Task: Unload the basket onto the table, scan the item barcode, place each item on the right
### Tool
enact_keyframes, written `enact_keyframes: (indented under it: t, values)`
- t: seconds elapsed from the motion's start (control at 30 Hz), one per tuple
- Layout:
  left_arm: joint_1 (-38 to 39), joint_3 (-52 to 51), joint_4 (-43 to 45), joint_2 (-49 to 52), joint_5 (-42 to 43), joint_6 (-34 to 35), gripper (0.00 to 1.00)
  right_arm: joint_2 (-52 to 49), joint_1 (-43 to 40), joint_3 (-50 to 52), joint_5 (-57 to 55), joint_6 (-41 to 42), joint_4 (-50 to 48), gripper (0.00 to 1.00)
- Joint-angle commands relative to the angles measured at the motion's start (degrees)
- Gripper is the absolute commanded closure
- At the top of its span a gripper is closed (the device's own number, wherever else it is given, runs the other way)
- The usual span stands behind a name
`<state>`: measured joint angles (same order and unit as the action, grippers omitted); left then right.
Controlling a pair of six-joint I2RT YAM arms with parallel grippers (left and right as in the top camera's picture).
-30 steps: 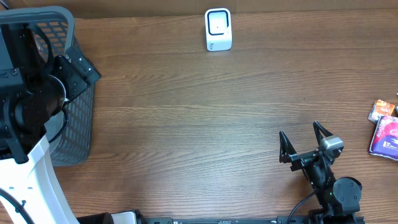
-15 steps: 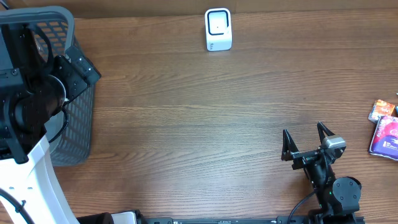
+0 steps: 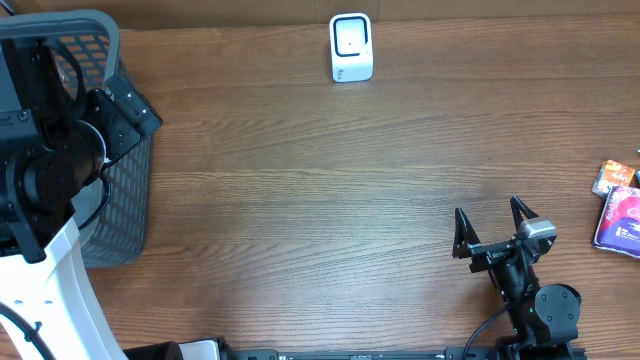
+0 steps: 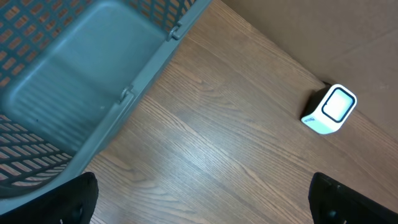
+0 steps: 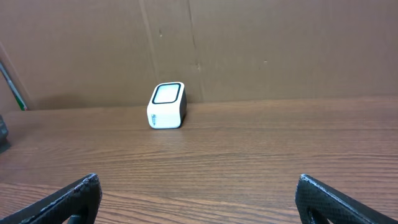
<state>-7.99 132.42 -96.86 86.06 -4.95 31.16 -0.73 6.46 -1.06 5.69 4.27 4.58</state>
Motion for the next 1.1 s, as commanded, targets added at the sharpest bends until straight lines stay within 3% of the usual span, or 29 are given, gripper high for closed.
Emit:
enact_keyframes:
  t: [0.0,0.3,0.43,0.67,0.9,1.07]
  values:
    - [-0.3,0.4,0.1,0.2,0.1,-0.9,0.00,0.6,0.2,0.6,-0.5,-0.2,-0.2,0.00]
    - [0.6,0.2,0.1,-0.5,-0.8,-2.5,0.00,0.6,0.2,0.6,-0.5,-0.2,-0.2,0.00]
    - [2.9,-4.6,0.1,-3.5,-0.8,-10.4,0.00,0.6,0.2,0.6,-0.5,-0.2,-0.2,0.00]
    - [3.0,-23.9,5.6,-14.0,0.0,-13.1,0.00,0.6,0.2,0.6,-0.5,-0.2,-0.2,0.00]
    - [3.0,-47.2,22.2,-29.4,8.3,-24.7,0.00,0.6,0.2,0.6,-0.5,-0.2,-0.2,0.00]
    - [3.0,-63.6,33.4,-41.9,11.0,-27.0,0.00,0.6,0.2,0.6,-0.5,-0.2,-0.2,0.00]
